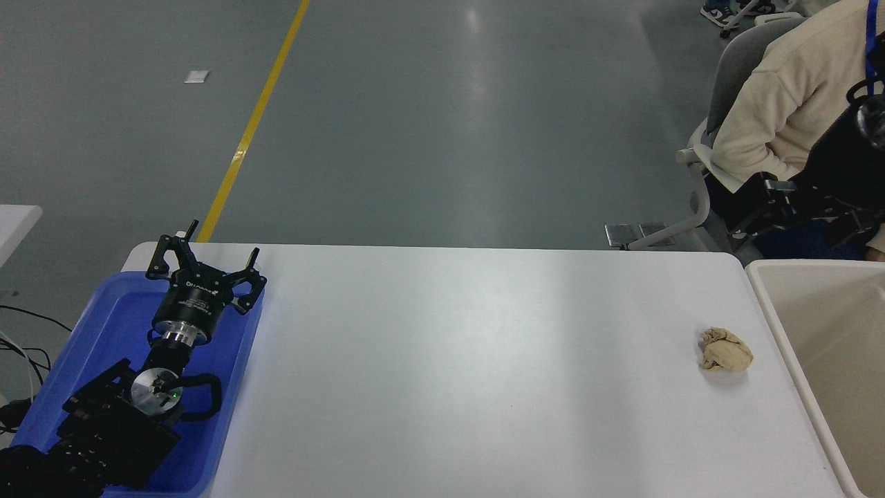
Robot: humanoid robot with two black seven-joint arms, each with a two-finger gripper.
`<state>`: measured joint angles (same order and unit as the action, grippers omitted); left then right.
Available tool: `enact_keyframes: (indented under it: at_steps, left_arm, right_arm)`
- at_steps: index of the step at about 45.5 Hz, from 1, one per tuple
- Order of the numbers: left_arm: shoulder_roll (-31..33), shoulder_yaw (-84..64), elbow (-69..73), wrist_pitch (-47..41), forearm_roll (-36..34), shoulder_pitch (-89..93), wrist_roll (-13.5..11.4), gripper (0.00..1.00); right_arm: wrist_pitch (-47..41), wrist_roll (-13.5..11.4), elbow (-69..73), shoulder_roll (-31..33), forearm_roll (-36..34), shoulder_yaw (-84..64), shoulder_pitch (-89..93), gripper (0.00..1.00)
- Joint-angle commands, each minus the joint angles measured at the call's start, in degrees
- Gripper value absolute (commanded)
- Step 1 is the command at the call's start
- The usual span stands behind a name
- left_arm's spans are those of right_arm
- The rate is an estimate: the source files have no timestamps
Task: Pick up paper ball place in dustbin
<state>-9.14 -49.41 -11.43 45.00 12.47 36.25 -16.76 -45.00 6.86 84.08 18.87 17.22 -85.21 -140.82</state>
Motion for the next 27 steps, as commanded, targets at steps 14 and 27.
enact_keyframes:
  at_steps: [14,27]
  left_arm:
    - [0.0,0.2,0.0,0.0,0.0,0.1,0.0,1.00]
    - [0.0,0.1,0.0,0.0,0.0,0.0,0.0,1.00]
  right_arm:
    - [0.0,0.0,-0.3,-0.2,0.0,-0.1,1.2,1.00]
    - [0.0,0.0,-0.3,-0.2,0.0,0.4,1.2,1.00]
